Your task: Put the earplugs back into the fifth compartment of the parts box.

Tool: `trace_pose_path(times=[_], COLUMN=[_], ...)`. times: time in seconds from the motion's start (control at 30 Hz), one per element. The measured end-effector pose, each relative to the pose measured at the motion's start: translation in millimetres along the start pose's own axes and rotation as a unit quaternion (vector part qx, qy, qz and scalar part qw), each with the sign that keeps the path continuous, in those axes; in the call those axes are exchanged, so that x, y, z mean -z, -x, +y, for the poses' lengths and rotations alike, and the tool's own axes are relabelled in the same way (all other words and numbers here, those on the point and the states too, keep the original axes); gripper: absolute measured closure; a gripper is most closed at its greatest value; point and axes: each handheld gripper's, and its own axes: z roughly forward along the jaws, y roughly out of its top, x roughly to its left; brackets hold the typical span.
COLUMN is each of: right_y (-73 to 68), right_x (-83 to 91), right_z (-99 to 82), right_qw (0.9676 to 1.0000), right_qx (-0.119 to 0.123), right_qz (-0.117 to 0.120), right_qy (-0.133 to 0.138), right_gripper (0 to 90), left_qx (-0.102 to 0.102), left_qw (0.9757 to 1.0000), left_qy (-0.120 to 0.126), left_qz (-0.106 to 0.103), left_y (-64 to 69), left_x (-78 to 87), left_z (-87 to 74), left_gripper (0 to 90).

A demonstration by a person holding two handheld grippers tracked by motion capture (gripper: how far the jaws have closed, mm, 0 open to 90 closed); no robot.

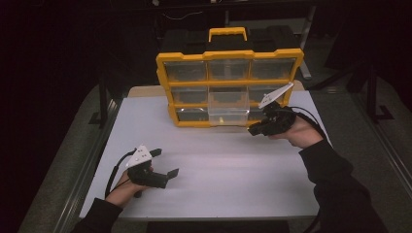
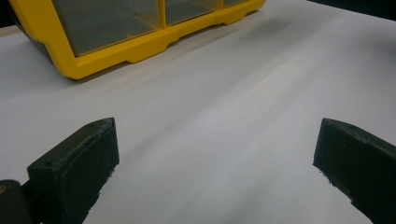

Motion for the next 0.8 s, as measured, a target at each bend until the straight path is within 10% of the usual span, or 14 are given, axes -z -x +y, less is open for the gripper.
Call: trace_pose_path(times=[0.53, 0.8], right_y=[10.4, 9.6], right_x=[51.5, 46.8], right_z=[45.8, 73.7], right_qw=[0.9991, 0.9989], right_qx=[0.016, 0.025], right_qz=[-0.031, -0.024], right_qy=[0.023, 0.03], right_gripper=[79.8, 79.6], left_qx=[0.002, 0.002], left_qw=[1.0, 1.0], left_qy=[0.001, 0.002], left_qz=[0.0, -0.001], left_y=[0.0, -1.6], left_x=[0.1, 0.6], left_z=[0.1, -0.6], left_gripper=[0.0, 0.0])
